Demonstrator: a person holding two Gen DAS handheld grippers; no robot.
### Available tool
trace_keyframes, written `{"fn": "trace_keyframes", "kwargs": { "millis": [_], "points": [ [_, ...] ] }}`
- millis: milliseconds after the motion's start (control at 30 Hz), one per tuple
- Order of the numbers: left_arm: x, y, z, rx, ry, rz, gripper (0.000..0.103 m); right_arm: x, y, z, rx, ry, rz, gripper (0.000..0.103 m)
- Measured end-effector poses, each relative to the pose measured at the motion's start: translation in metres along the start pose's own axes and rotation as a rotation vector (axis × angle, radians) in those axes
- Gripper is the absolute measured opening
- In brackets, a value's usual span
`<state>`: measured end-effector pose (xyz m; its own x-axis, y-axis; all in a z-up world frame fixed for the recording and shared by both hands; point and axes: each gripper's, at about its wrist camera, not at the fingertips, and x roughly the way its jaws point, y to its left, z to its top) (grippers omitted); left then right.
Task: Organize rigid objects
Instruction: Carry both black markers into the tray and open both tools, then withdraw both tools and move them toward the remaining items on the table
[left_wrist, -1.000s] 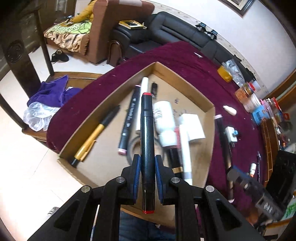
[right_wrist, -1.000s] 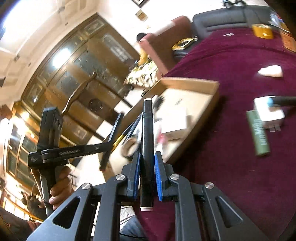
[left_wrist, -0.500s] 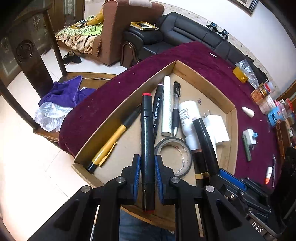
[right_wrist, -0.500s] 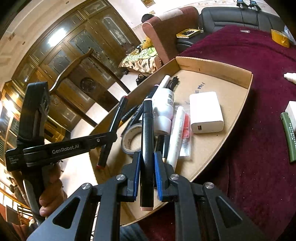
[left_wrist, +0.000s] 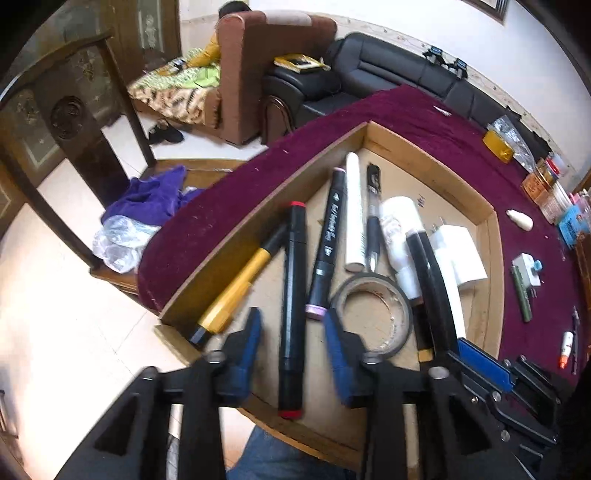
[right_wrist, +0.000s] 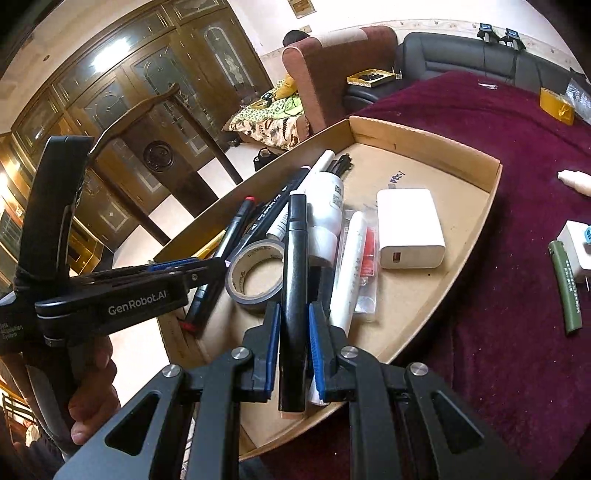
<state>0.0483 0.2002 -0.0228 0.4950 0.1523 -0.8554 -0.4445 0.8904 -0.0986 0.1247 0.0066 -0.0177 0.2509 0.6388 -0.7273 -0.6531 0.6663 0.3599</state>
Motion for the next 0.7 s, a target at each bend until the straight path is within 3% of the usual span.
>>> {"fn": "trace_keyframes", "kwargs": {
  "millis": [67, 167, 400, 700],
  "points": [
    [-0.004, -0.001, -0.001, -0.002, -0.022, 0.004, 0.063, -0.003, 0.0, -0.002, 0.0, -0.011, 0.017, 0.029],
    [-0.011, -0.004, -0.003, 0.009, -0.054, 0.012, 0.065, -0.012, 0.0, -0.004, -0.006, -0.04, 0.043, 0.036],
    [-0.023, -0.022, -0.007, 0.052, -0.083, 0.031, 0.065, -0.048, -0.022, -0.013, 0.027, -0.092, 0.075, 0.04],
    [-0.049, -0.09, -0.023, 0.214, -0.094, -0.096, 0.065, -0.096, -0.095, -0.026, 0.118, -0.142, -0.03, 0.04]
  ]
}}
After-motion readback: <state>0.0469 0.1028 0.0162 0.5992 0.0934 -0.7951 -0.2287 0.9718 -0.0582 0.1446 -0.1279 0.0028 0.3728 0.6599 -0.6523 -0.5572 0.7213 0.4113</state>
